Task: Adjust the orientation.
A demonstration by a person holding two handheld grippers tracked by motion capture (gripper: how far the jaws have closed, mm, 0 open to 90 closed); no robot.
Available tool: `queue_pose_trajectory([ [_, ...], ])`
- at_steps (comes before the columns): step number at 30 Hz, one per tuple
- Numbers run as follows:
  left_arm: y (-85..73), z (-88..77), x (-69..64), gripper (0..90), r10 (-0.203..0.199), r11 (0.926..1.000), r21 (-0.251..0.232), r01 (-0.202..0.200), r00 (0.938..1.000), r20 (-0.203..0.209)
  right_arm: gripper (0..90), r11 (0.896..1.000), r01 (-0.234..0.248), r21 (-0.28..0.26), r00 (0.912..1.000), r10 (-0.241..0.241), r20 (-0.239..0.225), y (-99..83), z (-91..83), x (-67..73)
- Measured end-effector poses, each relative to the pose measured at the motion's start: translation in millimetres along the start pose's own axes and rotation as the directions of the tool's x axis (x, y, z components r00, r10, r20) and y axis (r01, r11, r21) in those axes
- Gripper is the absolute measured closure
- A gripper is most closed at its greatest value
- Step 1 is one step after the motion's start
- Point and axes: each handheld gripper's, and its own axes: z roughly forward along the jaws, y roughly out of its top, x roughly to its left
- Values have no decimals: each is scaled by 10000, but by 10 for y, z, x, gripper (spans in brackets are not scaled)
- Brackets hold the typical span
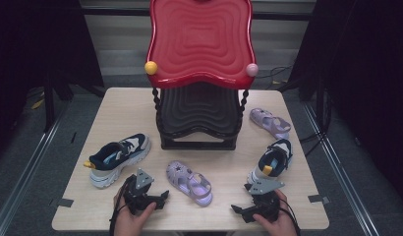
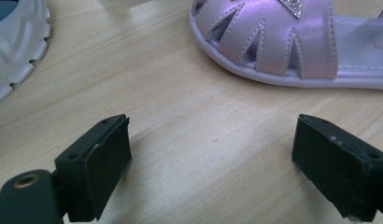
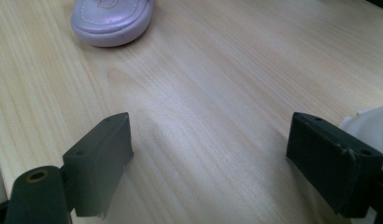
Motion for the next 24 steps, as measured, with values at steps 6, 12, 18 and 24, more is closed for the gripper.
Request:
queue_pose_trajectory([
  [6, -1, -1, 0, 113, 12, 10000, 28, -12, 10000, 22, 136, 10000, 10, -1, 10000, -10, -2, 0, 0, -1],
  [12, 1, -1, 1, 113, 32, 10000, 34, -32, 10000, 17, 135, 10000, -9, 0, 10000, 9, -15, 0, -1, -3],
  [18, 1, -2, 1, 113, 32, 10000, 47, -32, 10000, 17, 135, 10000, 71, 10, 9999, -71, -79, 3, 0, -14],
  [24, 11, -12, 4, 136, 40, 9998, 196, -41, 10000, 70, 135, 9999, 98, 31, 9999, -98, -72, 3, -1, -15],
])
